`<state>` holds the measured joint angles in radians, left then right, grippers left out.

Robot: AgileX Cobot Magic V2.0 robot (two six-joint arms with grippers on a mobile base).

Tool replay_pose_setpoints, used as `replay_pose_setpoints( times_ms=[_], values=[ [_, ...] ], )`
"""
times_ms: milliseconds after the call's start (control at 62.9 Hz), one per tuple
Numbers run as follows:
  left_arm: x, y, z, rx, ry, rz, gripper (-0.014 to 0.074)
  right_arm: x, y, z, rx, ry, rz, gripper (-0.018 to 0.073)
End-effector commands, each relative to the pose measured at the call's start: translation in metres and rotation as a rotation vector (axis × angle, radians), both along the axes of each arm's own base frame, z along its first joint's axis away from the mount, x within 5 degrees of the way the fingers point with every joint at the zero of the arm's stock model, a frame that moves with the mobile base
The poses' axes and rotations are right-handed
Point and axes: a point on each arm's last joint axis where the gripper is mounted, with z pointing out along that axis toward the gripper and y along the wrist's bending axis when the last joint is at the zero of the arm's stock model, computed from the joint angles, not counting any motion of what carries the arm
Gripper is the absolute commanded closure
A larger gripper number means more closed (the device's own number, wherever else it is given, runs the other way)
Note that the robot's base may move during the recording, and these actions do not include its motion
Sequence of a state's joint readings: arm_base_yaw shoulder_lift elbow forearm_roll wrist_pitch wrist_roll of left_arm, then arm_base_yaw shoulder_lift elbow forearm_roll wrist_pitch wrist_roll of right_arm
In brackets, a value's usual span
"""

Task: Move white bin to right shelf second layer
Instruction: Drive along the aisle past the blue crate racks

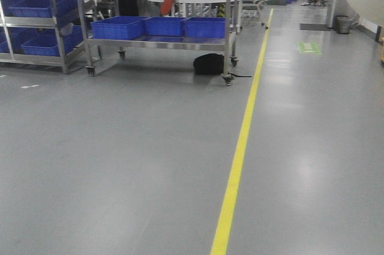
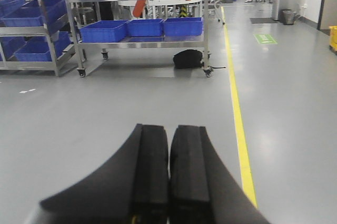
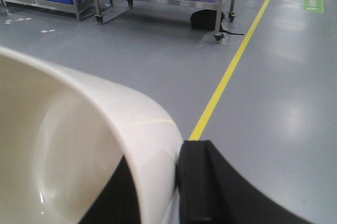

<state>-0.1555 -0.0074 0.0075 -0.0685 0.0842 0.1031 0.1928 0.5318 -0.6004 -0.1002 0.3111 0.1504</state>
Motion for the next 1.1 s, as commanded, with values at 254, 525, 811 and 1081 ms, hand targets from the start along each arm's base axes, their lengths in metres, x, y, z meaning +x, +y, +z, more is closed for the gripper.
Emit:
replay_pose_setpoints(
  times_ms=[254, 525, 811, 1081],
  values=[
    [0.0003, 0.0003, -0.004, -0.019, -0.059, 0.002, 0.0512, -0.0004, 0.0, 0.0197, 0.015, -0.13, 0.003, 0.0502],
    [0.0003, 0.0003, -0.004, -0.019, -0.059, 0.002, 0.0512, -0.0004, 0.0, 0.0194, 0.014, -0.126, 0.003, 0.0502],
    [0.0003, 0.0003, -0.004, -0.019, -0.059, 0.002, 0.0512, -0.0004, 0.0, 0.0194, 0.014, -0.126, 0.003, 0.0502],
    [0.0003, 0.0003, -0.004, -0.019, -0.059, 0.002, 0.0512, -0.0004, 0.0, 0.0194, 0.014, -0.126, 0.003, 0.0502]
  ],
)
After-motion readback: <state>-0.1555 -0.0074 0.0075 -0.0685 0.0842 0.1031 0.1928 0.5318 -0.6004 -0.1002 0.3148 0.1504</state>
